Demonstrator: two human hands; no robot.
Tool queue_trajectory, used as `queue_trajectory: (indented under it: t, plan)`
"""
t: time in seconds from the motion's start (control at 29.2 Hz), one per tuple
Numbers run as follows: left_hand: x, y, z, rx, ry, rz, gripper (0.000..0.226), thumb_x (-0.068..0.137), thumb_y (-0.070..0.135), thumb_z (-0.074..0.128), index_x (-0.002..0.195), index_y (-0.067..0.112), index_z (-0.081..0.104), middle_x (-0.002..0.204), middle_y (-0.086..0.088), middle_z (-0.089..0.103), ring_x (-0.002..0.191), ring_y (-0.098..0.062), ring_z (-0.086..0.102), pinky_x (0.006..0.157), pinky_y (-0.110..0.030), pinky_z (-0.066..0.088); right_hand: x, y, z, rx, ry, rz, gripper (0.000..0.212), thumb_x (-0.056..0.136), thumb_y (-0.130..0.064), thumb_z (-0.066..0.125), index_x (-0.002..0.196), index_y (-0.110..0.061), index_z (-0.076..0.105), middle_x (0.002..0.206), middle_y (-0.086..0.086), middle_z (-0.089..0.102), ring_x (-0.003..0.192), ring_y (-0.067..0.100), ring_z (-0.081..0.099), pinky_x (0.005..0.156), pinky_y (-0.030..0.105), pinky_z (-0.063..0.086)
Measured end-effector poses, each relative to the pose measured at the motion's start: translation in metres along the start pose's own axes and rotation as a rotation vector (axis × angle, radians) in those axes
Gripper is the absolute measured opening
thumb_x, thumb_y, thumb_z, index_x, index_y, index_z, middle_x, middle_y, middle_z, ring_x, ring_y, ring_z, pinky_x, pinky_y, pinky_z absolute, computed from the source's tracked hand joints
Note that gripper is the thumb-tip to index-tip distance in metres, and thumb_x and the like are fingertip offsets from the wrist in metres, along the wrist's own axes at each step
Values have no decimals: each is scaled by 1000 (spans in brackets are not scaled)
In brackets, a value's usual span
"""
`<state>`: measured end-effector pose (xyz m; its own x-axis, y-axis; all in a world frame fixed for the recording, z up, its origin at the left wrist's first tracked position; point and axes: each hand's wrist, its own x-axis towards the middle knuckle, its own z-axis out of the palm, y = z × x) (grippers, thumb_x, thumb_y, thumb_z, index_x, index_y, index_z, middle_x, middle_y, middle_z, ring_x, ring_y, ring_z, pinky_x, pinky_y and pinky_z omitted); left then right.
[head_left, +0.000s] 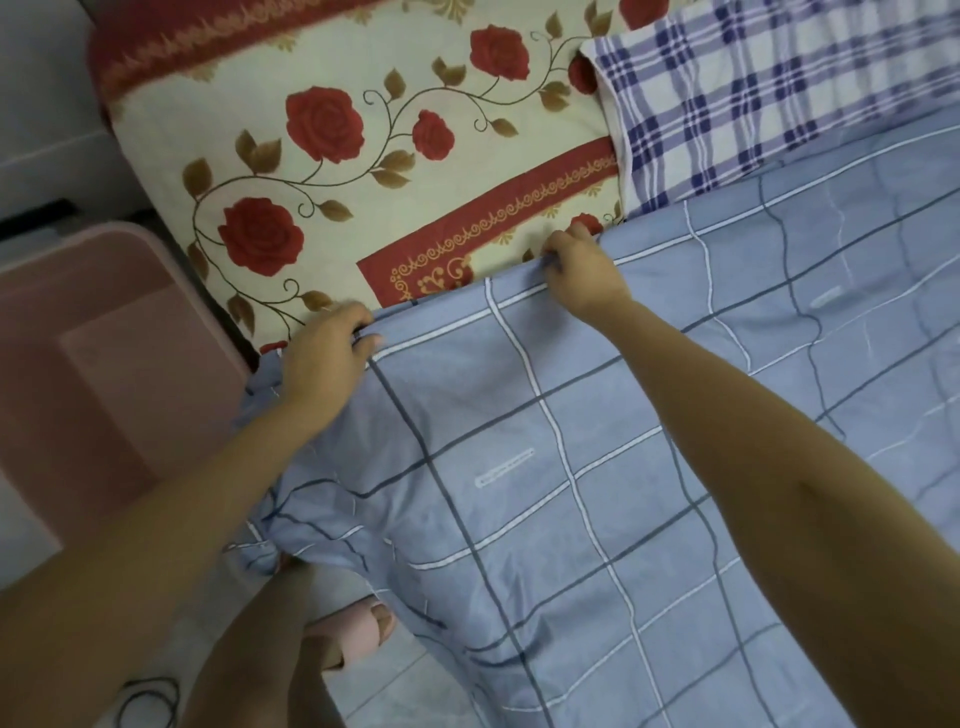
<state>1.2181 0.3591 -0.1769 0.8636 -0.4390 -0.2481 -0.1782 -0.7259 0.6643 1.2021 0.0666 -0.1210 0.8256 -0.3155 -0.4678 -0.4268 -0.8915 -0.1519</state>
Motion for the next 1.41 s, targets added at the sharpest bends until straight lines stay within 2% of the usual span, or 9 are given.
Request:
queue_trajectory:
  t: [0.17,0.34,0.48,0.62,0.72,0.93,1.13,1.3,1.41]
  plan:
    - [-1,-6,6,194,2,162,22,73,21,77,84,5,68,108,-15,57,93,-37,52,75,-46,45,11,-18,17,-43,-164,-64,34,97,-8,37,127,-1,51,134,20,41,118,37,43,98,39,37]
    - [8,5,6,-76,-79,81,28,89,18,59,66,10,44,61,-3,43,58,-24,45,55,-36,38,10,-32,23,-61,-42,-104,30,96,-3,33,120,-2,51,121,19,50,108,36,45,76,35,32]
    - [7,4,-8,-27,16,118,27,90,18,59,68,8,46,59,-3,42,57,-27,46,53,-30,30,8,-34,24,-38,-27,-99,30,95,-2,34,118,-2,53,118,19,52,106,37,45,79,39,36]
    - [20,-12,-22,-77,-242,106,40,85,37,63,59,18,38,55,-1,35,56,-20,41,54,-30,27,10,-46,25,-49,-220,-5,38,95,-33,49,128,-14,51,133,13,43,124,38,35,103,44,35]
    - [17,-26,-36,18,-454,175,59,74,53,70,51,22,25,50,3,27,47,-11,31,52,-30,20,7,-61,28,-30,-287,37,43,91,-45,55,127,-22,51,137,10,36,129,36,28,105,48,32]
    - [-15,-78,-49,-81,-463,61,64,56,71,49,61,7,54,65,1,41,62,-16,46,56,-28,30,-15,-90,47,183,-164,-106,23,89,-38,60,103,-21,58,120,3,42,116,27,35,94,37,30]
    - [-26,-82,-62,-355,-271,-3,34,76,48,51,57,23,37,63,4,34,58,-3,39,57,-22,27,-25,-103,57,-192,10,-400,30,92,-37,54,117,-21,60,120,3,50,116,28,39,93,34,17]
    - [-22,-83,-62,-410,-201,-94,38,90,7,57,60,22,41,65,3,35,61,-4,38,60,-24,27,-17,-112,56,-82,-125,-300,32,94,-36,52,117,-14,61,122,10,49,116,31,41,98,36,28]
    - [-20,-79,-61,-416,-160,-170,40,90,1,54,61,19,36,66,1,31,62,-6,34,60,-20,25,-10,-116,55,-101,-193,-248,34,87,-35,63,112,-12,63,125,12,41,114,34,40,100,39,34]
